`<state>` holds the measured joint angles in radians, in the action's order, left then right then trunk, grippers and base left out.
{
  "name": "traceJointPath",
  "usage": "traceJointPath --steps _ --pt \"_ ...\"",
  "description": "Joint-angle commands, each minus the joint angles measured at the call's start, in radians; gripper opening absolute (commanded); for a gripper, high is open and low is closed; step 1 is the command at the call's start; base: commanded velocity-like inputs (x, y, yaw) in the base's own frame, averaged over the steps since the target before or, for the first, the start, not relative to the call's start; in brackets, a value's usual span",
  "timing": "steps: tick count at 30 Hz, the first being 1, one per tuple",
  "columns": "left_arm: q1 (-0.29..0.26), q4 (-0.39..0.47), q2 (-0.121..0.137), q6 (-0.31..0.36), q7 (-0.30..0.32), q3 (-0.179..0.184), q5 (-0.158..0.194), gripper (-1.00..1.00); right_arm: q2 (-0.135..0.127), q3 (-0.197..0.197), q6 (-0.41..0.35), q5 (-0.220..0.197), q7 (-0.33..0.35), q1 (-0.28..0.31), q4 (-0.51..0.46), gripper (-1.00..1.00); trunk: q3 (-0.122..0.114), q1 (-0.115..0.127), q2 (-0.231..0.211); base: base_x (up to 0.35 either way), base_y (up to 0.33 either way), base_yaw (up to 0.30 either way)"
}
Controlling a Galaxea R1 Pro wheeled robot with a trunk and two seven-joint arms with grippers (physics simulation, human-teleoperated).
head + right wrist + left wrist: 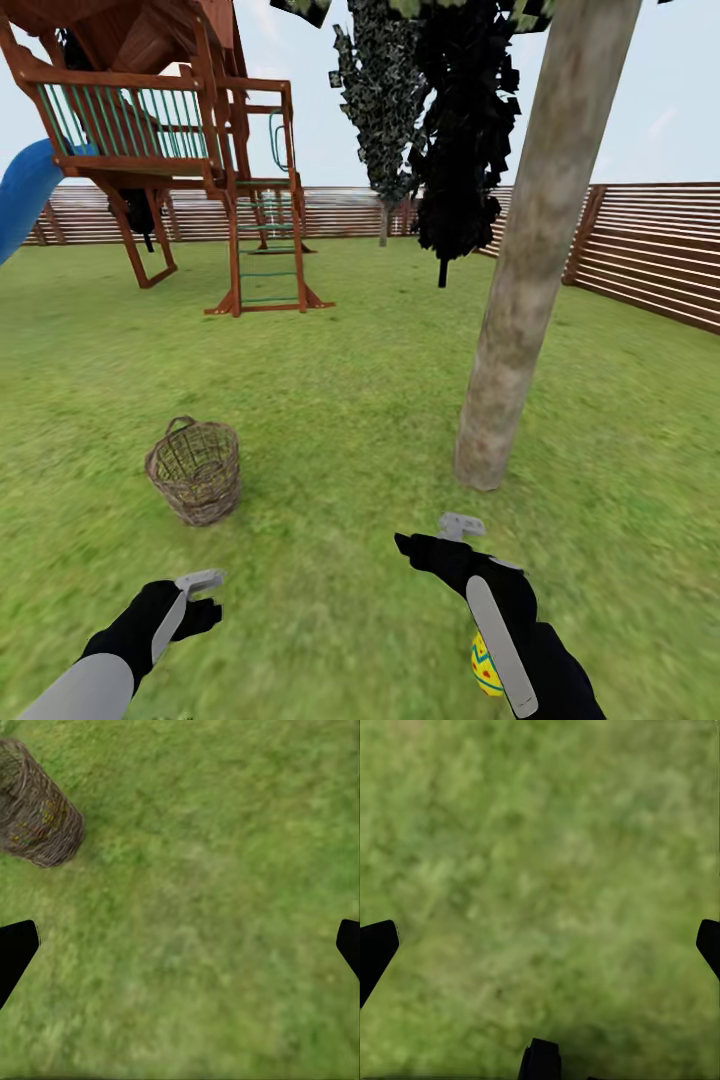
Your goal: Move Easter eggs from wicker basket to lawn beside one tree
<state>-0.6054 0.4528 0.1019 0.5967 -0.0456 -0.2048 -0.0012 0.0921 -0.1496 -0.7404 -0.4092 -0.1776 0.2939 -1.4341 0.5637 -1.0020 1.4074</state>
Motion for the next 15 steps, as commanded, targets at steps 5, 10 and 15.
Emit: traceJointPath --steps 5,10,15 --pt "0.000 0.002 0.001 0.005 -0.001 -0.004 0.000 1.00 0.000 -0.001 -0.002 -0.011 -0.010 0.001 0.001 1.00 -0.003 0.000 0.001 0.000 0.008 0.262" --pt "0.000 0.001 0.001 0.005 0.030 -0.004 0.000 1.00 0.000 -0.001 -0.002 -0.010 -0.010 0.001 -0.001 1.00 -0.007 0.000 0.001 0.000 0.104 0.262" --pt "0.000 0.001 0.002 0.005 0.061 -0.004 0.000 1.00 0.000 -0.001 -0.002 -0.011 -0.010 0.001 0.000 1.00 -0.011 0.000 0.001 0.097 0.182 0.261"
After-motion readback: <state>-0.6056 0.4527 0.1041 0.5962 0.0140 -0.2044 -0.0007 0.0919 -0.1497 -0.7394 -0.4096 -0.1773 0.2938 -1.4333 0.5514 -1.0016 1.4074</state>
